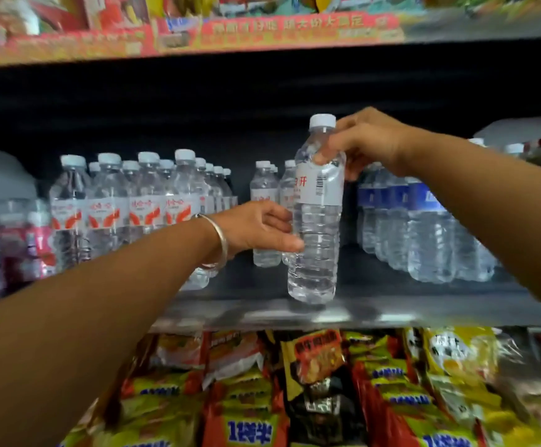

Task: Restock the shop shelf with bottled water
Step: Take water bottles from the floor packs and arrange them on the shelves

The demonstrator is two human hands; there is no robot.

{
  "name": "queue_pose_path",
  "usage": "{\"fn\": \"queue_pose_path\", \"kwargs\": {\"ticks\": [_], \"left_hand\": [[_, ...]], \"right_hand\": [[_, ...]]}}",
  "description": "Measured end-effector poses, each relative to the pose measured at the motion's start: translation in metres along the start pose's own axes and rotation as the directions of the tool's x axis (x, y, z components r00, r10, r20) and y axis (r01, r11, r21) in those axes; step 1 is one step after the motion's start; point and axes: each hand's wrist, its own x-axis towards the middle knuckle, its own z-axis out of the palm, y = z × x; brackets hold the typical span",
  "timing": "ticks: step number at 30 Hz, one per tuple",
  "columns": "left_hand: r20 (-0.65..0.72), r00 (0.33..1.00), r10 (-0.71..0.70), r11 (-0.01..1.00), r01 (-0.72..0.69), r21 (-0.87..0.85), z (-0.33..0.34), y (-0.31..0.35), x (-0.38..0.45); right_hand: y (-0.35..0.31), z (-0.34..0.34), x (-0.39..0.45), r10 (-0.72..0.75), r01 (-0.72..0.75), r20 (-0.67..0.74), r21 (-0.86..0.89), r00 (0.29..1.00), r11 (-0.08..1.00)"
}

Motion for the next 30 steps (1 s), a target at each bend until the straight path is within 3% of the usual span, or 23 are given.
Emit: {"fn": "queue_pose_path", "kwargs": {"ticks": [12,16,23,30], "left_hand": [[-0.170,0.974,-0.153,0.988,0.149,-0.031,0.009,-0.050,0.059],[-0.285,0.939,-0.194,0.981,0.184,-0.060,0.011,-0.068,0.073],[-0.451,0.870,-0.197,0.971,0.238,0.035,0.020,-0.072,0.091],[-0.564,0.805,-0.184,0.968,0.247,0.036,0.023,-0.077,0.099]], "right_hand": [[0.054,0.047,0.091,-0.035,0.024,0.171,0.071,0.985,0.997],[0.069,0.057,0.104,-0.050,0.025,0.188,0.132,0.981,0.991],[0.081,0.064,0.114,-0.003,-0.068,0.269,0.253,0.963,0.965],[0.082,0.074,0.109,0.043,-0.117,0.298,0.237,0.954,0.964]]}}
